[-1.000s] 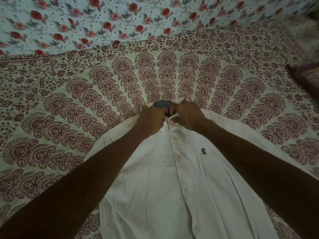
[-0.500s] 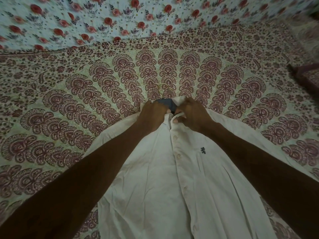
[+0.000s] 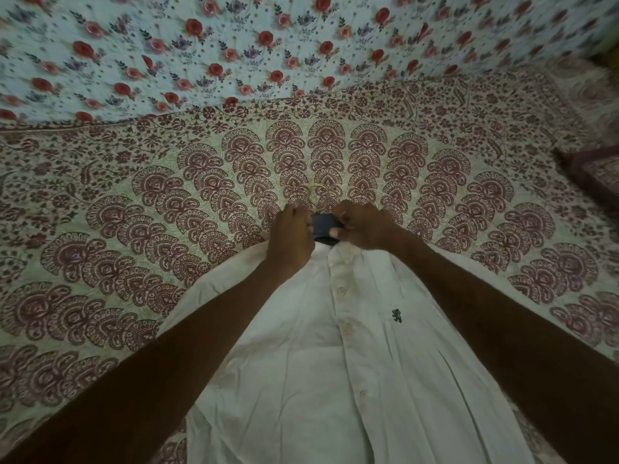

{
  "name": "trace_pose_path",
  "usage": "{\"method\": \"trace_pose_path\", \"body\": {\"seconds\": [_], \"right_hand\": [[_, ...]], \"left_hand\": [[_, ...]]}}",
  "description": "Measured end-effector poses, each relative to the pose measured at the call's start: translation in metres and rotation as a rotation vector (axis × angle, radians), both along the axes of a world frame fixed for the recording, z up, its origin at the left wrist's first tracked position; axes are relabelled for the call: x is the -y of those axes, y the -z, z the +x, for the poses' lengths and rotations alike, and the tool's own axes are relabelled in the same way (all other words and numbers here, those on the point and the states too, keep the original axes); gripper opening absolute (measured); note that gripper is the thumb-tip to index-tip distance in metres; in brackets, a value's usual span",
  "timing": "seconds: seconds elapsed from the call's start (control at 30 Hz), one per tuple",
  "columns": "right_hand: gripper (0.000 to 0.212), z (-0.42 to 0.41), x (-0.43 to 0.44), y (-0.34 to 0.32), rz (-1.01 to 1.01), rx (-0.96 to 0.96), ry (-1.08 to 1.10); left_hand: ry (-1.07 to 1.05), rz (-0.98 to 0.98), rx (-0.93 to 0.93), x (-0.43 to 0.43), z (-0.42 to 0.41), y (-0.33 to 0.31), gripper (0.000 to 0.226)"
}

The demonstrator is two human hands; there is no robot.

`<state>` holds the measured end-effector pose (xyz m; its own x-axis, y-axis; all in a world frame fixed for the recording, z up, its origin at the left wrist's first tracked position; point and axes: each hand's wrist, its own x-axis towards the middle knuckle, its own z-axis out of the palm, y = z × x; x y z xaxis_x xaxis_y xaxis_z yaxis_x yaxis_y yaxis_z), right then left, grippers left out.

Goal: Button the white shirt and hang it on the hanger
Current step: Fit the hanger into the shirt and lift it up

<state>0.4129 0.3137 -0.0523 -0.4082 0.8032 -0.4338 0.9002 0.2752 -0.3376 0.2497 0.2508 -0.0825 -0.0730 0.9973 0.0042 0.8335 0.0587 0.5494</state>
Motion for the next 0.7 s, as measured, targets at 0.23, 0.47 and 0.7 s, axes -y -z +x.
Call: {"method": "trace_pose_path", "body": {"seconds": [0.23, 0.47, 0.7], "right_hand": [[0.055, -0.04, -0.027, 0.015, -0.045, 0.009, 0.188], [0.038, -0.072, -0.022, 0.015, 0.114, -0.021, 0.409], [0.016, -0.076, -0.055, -0.025, 0.276, -0.31, 0.419]], "left_hand": [[-0.179, -0.155, -0.075, -0.017, -0.007, -0.007, 0.021], [-0.292, -0.205, 0.133, -0.008, -0.013, 0.005, 0.032], [-0.188, -0.189, 0.274, -0.008, -0.027, 0.005, 0.075]]}}
